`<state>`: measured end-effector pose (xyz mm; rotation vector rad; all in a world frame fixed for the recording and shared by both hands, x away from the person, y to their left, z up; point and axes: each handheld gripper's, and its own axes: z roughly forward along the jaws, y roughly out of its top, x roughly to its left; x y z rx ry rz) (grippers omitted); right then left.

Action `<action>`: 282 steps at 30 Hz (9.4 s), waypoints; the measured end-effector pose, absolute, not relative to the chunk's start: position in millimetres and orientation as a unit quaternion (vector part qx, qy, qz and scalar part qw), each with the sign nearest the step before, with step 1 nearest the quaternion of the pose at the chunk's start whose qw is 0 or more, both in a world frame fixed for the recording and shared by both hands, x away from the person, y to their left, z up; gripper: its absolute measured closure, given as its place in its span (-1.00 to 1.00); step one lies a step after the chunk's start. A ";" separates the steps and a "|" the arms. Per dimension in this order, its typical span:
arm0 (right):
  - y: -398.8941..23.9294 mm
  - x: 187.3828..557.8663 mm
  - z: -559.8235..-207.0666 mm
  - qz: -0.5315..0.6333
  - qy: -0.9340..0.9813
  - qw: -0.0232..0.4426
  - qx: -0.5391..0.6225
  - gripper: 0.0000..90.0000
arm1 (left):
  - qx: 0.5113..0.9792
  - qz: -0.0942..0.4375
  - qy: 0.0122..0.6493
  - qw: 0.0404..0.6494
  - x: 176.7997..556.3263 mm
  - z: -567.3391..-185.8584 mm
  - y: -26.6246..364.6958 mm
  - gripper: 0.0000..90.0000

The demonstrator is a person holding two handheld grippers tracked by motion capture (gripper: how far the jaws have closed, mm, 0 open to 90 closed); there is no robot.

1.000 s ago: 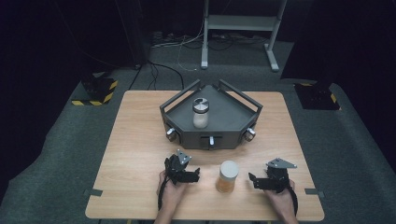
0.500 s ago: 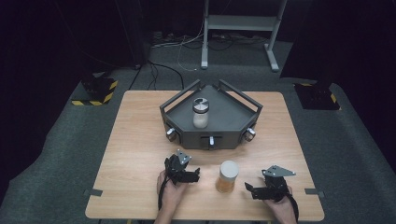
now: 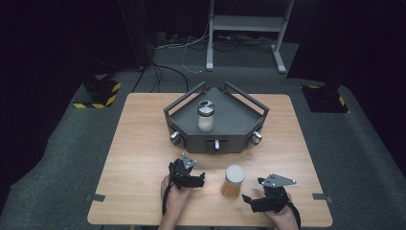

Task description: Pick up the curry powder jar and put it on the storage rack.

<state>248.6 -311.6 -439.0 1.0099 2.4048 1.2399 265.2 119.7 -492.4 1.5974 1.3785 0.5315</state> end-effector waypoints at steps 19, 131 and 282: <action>-284.8 261.0 -430.6 0.448 0.834 0.119 0.299 -0.81 | 0.650 0.217 0.563 0.461 265.7 -491.9 119.0 -0.86; -282.0 280.5 -377.2 0.489 0.814 0.161 0.268 -0.22 | 0.647 0.216 0.565 0.463 265.6 -492.2 118.9 -0.85; -225.4 405.2 -298.0 0.459 0.788 0.218 0.346 -0.23 | 0.648 0.218 0.564 0.462 265.0 -492.2 118.9 -0.84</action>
